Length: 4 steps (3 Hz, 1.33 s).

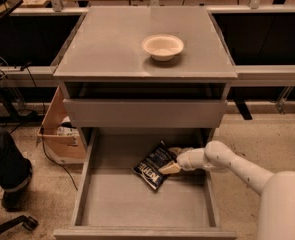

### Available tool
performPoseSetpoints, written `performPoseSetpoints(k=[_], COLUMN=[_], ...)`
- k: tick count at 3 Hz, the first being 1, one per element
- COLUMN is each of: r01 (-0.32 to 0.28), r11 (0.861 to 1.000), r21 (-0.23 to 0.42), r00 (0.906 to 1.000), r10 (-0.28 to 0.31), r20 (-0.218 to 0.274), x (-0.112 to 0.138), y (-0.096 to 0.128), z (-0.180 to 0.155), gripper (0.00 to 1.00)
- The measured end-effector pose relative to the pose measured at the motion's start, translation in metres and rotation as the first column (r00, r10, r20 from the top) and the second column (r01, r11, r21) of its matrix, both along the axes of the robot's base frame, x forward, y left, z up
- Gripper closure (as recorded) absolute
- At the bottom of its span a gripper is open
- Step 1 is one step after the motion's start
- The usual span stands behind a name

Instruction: Pick blue chip bag from middle drawer and place on counter

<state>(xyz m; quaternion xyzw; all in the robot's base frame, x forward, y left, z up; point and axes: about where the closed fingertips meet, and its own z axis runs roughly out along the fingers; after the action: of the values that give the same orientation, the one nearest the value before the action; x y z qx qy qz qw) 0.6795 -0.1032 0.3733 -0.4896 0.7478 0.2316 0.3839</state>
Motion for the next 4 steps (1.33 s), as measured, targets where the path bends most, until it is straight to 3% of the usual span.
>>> performPoseSetpoints(k=[1,2,3,4], r01=[0.043,0.058,0.034,-0.019], r11=[0.999,0.998,0.998,0.998], r21=[0.023,0.026,0.047,0.066], r00=[0.9990,0.9980,0.9976,0.9965], r10=[-0.043,-0.058,-0.031,0.024], r20=[-0.009,-0.023,-0.062,-0.080], x=[-0.013,-0.038,-0.067,-0.097], y=[-0.004,-0.005,-0.001,0.004], z=[0.008,0.017,0.043,0.084], gripper=[0.68,0.92,1.00,1.00])
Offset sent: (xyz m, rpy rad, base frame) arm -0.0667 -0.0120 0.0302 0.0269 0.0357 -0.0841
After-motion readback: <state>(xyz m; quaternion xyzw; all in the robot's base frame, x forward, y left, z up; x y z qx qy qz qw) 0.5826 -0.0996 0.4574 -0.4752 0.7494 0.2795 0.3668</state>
